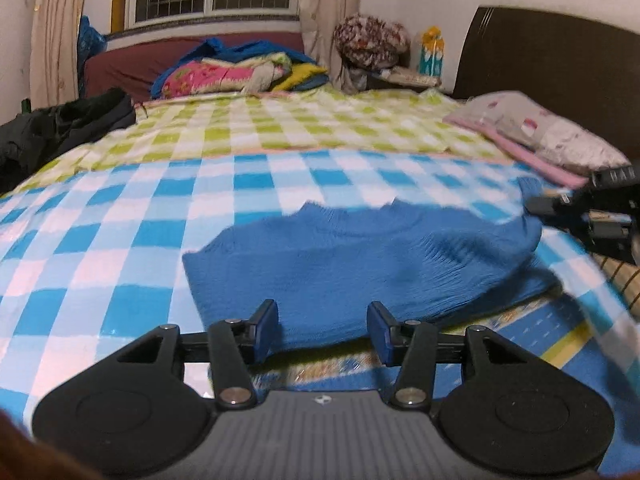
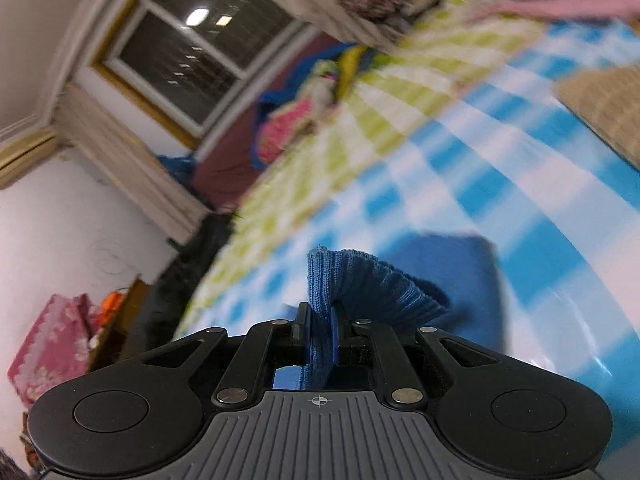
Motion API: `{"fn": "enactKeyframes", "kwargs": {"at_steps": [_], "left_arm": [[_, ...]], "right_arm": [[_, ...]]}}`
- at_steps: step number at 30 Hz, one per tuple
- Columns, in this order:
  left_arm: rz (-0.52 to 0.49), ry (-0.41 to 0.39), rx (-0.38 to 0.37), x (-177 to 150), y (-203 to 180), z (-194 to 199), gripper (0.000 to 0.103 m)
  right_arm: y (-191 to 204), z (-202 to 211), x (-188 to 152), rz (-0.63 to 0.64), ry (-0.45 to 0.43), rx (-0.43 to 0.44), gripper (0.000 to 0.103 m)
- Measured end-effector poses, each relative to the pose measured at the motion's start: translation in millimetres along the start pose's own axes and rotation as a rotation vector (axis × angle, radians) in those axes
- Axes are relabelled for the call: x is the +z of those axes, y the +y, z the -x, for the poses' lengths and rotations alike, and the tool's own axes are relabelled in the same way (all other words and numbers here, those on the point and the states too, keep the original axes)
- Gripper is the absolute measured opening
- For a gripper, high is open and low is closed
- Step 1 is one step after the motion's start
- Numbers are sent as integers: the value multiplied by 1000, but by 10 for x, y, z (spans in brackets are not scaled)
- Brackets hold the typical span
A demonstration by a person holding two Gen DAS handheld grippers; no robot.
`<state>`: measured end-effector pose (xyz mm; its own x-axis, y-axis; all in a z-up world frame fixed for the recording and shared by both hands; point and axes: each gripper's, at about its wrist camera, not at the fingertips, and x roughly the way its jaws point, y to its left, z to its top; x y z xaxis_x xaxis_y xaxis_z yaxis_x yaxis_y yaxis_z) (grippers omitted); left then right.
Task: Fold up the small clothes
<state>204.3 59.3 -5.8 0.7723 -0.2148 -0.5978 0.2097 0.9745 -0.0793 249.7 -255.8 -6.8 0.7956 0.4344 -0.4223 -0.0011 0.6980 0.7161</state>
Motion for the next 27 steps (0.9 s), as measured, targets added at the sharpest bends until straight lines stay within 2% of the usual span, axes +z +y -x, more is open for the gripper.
{"fn": "enactKeyframes", "kwargs": {"at_steps": [6, 14, 17, 18, 21, 24, 27], "left_arm": [[22, 67, 32, -93, 58, -101, 54], [-24, 80, 42, -23, -81, -135, 54], [-13, 77, 40, 21, -85, -146, 54], [-8, 72, 40, 32, -83, -142, 54], [12, 45, 31, 56, -63, -104, 54], [30, -3, 13, 56, -60, -40, 54], [36, 4, 9, 16, -63, -87, 55]], "right_arm": [[-306, -110, -83, -18, 38, -44, 12], [-444, -170, -68, -65, 84, -7, 17], [-393, -249, -24, -60, 108, -55, 16], [-368, -269, -9, -55, 110, -63, 13], [-234, -201, 46, -29, 64, -9, 11], [-110, 30, 90, 1, -49, 118, 11], [-176, 122, 66, 0, -101, 140, 12]]}}
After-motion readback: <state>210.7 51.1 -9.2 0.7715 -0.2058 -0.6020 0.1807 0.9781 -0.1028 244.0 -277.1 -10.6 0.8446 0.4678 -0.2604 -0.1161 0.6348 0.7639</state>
